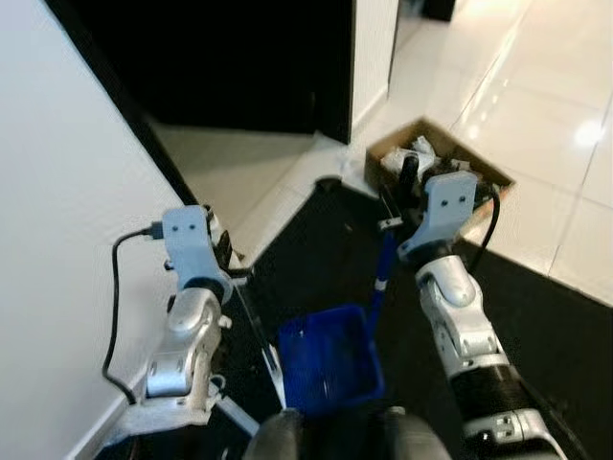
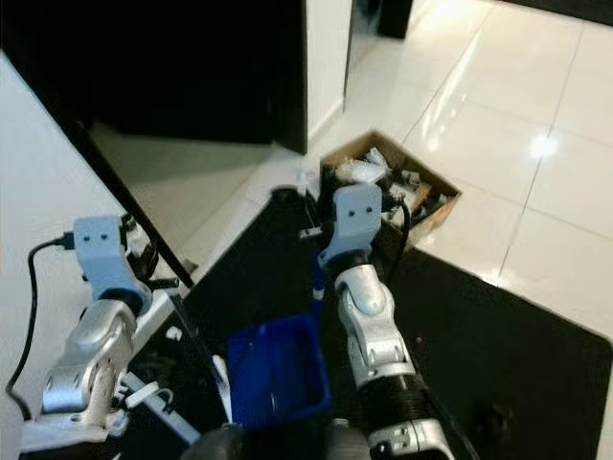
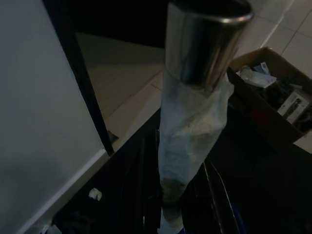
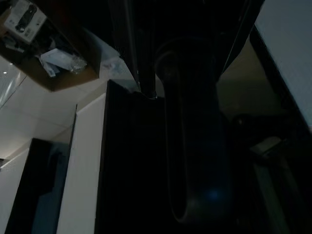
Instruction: Sweep floor
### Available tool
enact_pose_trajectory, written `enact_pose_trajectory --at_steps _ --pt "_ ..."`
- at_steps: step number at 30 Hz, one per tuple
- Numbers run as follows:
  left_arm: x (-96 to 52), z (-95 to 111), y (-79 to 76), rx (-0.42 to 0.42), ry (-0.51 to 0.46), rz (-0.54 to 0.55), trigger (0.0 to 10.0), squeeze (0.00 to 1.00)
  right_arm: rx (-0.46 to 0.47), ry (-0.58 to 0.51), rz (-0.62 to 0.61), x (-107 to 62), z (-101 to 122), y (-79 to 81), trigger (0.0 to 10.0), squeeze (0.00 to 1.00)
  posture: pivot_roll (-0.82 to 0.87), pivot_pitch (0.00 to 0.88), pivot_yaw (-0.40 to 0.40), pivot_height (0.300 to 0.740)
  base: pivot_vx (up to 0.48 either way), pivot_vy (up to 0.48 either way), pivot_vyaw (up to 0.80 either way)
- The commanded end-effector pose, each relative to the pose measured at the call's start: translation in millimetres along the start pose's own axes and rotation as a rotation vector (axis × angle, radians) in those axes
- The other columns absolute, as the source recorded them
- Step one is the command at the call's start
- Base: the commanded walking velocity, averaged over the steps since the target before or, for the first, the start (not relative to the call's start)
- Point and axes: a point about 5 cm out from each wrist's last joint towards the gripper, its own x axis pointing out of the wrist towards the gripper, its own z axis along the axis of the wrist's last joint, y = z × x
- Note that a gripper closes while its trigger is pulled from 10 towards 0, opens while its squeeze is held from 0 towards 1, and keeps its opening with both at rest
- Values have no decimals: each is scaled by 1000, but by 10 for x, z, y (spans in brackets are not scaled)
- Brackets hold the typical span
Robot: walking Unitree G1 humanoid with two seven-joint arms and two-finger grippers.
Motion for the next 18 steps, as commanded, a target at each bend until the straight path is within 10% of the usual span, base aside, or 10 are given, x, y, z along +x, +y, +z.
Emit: enact_pose_trajectory --at_steps 1,18 --pt "-4 75 -6 -8 -41 -3 10000 0 25 8 4 -11 -23 32 10000 0 9 98 75 740 0 0 0" --pt "-14 72 18 6 -44 7 10000 0 -41 1 21 3 -20 0 10000 0 18 103 77 740 0 0 0"
